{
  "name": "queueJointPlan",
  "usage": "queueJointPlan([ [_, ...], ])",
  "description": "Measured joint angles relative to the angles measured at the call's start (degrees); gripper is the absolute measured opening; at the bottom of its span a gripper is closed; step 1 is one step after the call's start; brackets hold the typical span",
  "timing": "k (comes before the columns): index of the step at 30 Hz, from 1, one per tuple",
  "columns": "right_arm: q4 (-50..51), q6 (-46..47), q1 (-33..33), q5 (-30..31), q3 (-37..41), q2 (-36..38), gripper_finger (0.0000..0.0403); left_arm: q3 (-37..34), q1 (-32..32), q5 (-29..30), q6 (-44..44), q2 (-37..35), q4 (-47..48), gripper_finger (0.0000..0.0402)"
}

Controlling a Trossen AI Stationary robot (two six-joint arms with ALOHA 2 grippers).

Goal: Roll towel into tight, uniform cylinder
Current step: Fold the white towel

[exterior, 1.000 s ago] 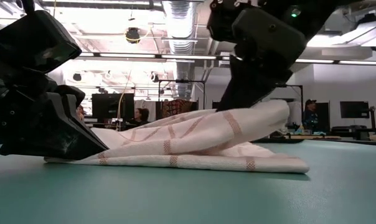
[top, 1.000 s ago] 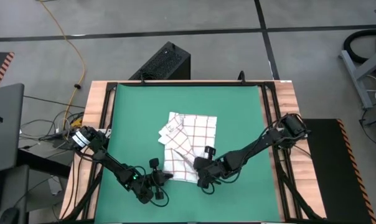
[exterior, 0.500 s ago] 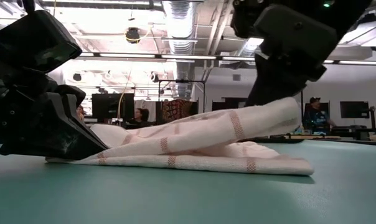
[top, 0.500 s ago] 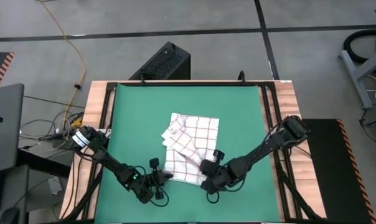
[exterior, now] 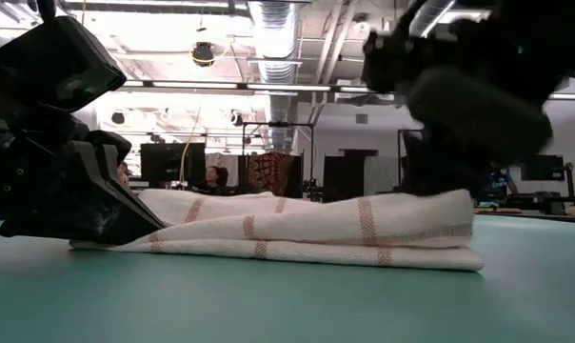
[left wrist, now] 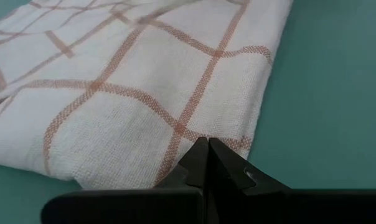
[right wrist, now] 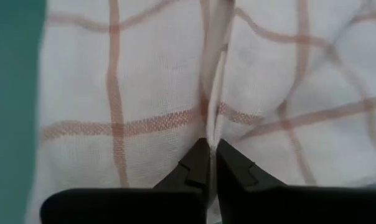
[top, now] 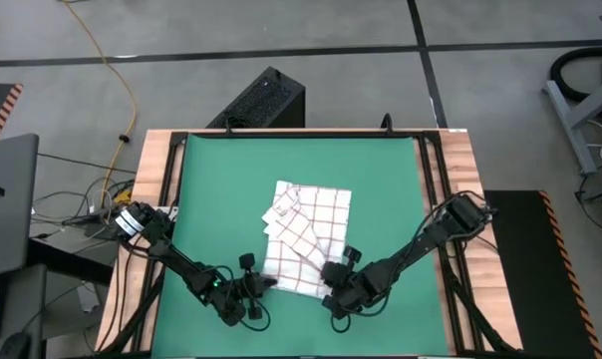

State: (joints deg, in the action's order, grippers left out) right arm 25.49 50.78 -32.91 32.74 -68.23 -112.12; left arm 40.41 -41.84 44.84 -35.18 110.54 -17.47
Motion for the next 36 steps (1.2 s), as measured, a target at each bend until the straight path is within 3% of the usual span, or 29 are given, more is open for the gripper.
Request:
queueJointPlan([
  [5,0.74,-0.56,-0.17,0.45,0.01,-0.29,0.0050,0.01,-0.05,0.00,-0.02,0.01,0.00,0.0000],
  [14,6.14,-1.50,-2.67,1.85,0.03,6.29,0.0071,-0.01,-0.05,0.00,-0.04,0.01,0.00,0.0000],
  [19,5.55,-1.37,-4.81,3.61,0.03,8.32,0.0074,0.01,-0.07,0.00,0.04,0.01,0.01,0.0000],
  [22,-0.32,-3.39,-6.42,7.08,0.05,8.64,0.0070,0.02,-0.07,0.00,0.12,0.03,0.01,0.0000],
  [27,-10.93,-8.82,-8.01,9.06,0.01,5.21,0.0052,0.02,-0.11,0.46,0.30,0.07,-0.04,0.0000],
  [36,-11.34,-2.43,-8.41,8.09,0.14,-1.19,0.0029,0.02,-0.11,0.44,0.43,0.07,-0.07,0.0000],
])
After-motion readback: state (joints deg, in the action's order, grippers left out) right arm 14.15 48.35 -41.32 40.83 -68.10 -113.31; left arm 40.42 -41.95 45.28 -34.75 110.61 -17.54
